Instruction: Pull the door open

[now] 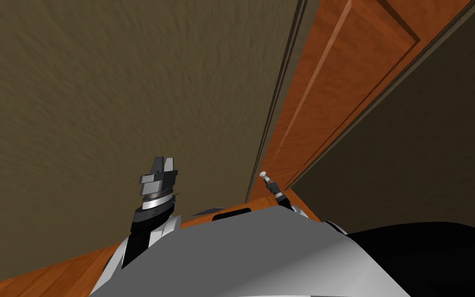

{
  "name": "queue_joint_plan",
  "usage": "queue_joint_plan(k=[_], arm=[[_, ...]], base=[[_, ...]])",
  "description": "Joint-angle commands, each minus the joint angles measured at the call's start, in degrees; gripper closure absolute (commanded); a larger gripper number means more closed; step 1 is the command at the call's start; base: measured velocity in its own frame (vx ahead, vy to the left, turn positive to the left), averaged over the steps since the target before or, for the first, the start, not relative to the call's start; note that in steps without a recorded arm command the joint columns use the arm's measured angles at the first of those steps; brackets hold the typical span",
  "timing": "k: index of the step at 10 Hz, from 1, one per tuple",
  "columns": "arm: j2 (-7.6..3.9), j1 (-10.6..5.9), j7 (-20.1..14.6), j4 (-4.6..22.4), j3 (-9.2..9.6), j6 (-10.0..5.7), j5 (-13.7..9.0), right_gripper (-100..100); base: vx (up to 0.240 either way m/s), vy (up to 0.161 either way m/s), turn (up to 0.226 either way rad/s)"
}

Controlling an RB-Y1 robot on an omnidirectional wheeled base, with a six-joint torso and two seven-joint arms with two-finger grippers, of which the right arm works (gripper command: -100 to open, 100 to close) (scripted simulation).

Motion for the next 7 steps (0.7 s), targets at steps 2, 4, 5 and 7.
queue_joint_plan(k=[2, 4, 5, 7], arm=[[0.20, 0.05, -4.2, -0.3, 0.22, 0.55, -1.3, 100], [0.27, 0.02, -6.9, -0.4, 0.32, 0.79, -1.8, 100], [0.34, -0.01, -8.4, -0.5, 0.42, 1.06, -2.5, 100], [0.42, -0.05, -11.2, -0.7, 0.54, 1.36, -3.2, 100]], base=[[-0.045, -0.020, 0.077], [-0.034, -0.021, 0.047], [-0.049, -0.024, 0.087], [-0.041, -0.019, 0.058]])
